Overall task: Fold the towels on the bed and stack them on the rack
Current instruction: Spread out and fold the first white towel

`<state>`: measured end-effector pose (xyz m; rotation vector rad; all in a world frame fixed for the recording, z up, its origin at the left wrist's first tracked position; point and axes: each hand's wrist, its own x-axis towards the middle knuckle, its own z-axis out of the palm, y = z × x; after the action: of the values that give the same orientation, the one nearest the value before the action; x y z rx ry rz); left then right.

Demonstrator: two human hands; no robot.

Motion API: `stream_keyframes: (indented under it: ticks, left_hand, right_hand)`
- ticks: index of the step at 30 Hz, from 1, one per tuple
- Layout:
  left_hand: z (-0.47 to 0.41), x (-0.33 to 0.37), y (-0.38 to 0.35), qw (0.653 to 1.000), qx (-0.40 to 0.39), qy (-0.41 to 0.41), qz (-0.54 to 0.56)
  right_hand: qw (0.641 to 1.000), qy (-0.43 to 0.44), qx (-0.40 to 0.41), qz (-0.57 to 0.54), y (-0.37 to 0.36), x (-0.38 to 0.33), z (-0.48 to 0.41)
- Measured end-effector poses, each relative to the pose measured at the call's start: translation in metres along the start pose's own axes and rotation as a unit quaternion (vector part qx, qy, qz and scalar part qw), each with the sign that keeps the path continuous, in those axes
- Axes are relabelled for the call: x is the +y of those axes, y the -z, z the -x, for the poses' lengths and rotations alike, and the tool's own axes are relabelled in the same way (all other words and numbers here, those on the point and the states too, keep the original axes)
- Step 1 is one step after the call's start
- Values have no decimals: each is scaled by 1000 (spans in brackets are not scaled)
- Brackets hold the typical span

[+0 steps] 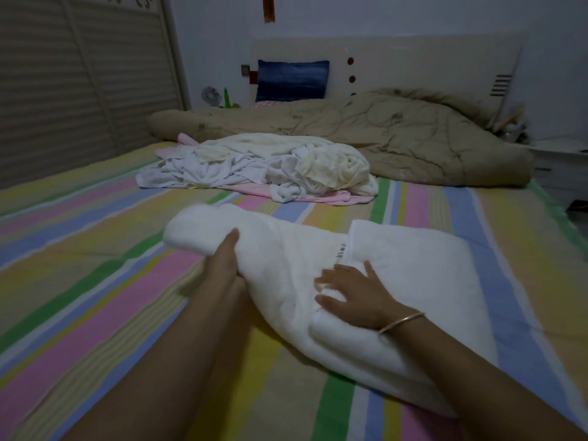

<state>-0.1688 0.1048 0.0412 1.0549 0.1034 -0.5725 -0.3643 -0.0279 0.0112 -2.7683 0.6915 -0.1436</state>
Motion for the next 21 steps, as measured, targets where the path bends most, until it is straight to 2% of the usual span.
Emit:
stream_keyframes:
  ticks: [1, 2, 3, 5, 6, 8, 9, 11, 12, 14, 15, 16, 17, 18, 21]
  left_hand:
    - [6, 0, -13, 999, 15, -39, -35]
    - [15, 0, -27, 995, 8, -69, -76]
    - [30, -1, -44, 988, -25, -100, -115]
    - [65, -7, -76, 957, -116, -176, -198]
    - [82, -15, -88, 930, -171, -221, -237]
    - [112, -32, -103, 851, -277, -308, -323]
    - [119, -42, -104, 794, -318, -347, -384]
    - [123, -67, -102, 658, -370, -406, -516]
    - [124, -76, -99, 588, -385, -431, -565]
    - [128, -90, -93, 485, -422, -485, -593]
    - [130, -94, -90, 445, -432, -518, -589]
    - [131, -97, -87, 407, -437, -551, -583]
    - [132, -98, -86, 377, -439, -575, -579]
    - [130, -98, -86, 353, -441, -588, -579]
    - [135, -97, -82, 313, -443, -604, -584]
  right_hand:
    - [995, -13, 28, -91, 7, 0, 3]
    - [976, -27, 56, -209, 15, -1, 5]
    - [933, -47, 88, -345, 27, -1, 11]
    - [791, -116, 127, -588, 48, 3, 21]
    - [715, -144, 139, -670, 57, 9, 30]
    - [601, -157, 162, -766, 72, 32, 50]
    - [558, -153, 173, -797, 76, 43, 60]
    - [486, -147, 180, -842, 83, 68, 84]
    - [470, -134, 164, -857, 84, 80, 93]
    - [459, -59, 62, -884, 87, 93, 110]
    - [472, -9, 22, -881, 87, 97, 116]
    - [494, -21, 18, -869, 86, 101, 117]
    - [503, -76, 30, -861, 87, 108, 118]
    - [530, -149, 63, -832, 88, 110, 116]
    - [645, -222, 112, -722, 100, 107, 101]
